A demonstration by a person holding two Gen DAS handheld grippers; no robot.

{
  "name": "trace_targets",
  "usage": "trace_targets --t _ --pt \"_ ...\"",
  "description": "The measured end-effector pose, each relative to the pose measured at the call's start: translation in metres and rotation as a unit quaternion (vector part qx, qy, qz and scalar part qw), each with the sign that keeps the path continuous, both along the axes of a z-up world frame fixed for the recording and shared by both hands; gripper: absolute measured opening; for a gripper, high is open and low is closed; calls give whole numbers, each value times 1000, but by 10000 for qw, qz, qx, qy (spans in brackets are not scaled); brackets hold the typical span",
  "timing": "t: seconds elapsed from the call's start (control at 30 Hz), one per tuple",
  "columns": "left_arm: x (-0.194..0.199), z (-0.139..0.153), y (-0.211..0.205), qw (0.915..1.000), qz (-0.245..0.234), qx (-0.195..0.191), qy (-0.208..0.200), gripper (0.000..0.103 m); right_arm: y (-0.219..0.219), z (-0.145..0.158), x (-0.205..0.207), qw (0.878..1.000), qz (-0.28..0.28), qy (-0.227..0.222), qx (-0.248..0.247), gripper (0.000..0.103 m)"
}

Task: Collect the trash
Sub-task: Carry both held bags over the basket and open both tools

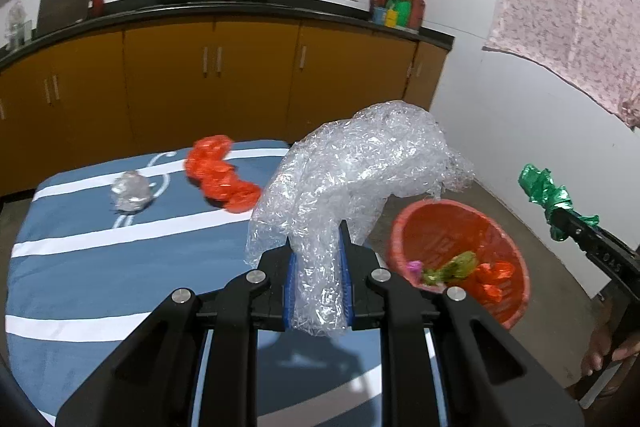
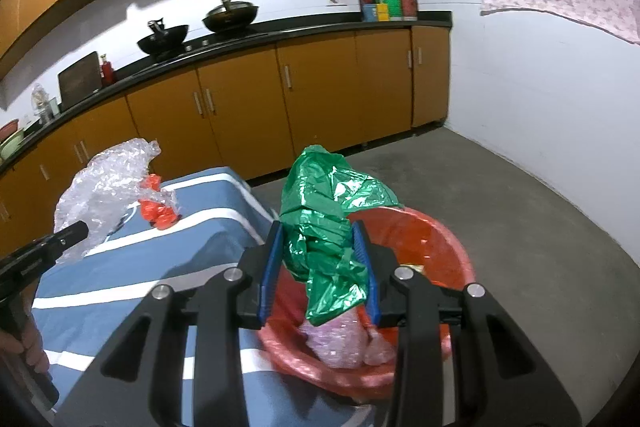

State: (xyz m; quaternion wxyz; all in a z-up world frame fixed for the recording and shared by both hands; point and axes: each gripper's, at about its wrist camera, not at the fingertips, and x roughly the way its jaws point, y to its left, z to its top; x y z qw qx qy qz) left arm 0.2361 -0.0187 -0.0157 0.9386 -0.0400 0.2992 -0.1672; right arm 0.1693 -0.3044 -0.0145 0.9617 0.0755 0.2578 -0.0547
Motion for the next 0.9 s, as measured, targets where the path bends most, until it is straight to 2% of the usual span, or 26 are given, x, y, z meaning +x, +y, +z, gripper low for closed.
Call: trace_targets --t 0.33,0.9 --pt "-2 -5 -56 9988 -478 -47 30 18 -30 -3 -10 9995 -318 11 12 35" --pt "6 -26 -116 9957 -845 -75 363 18 -53 -16 2 9984 -552 101 104 35"
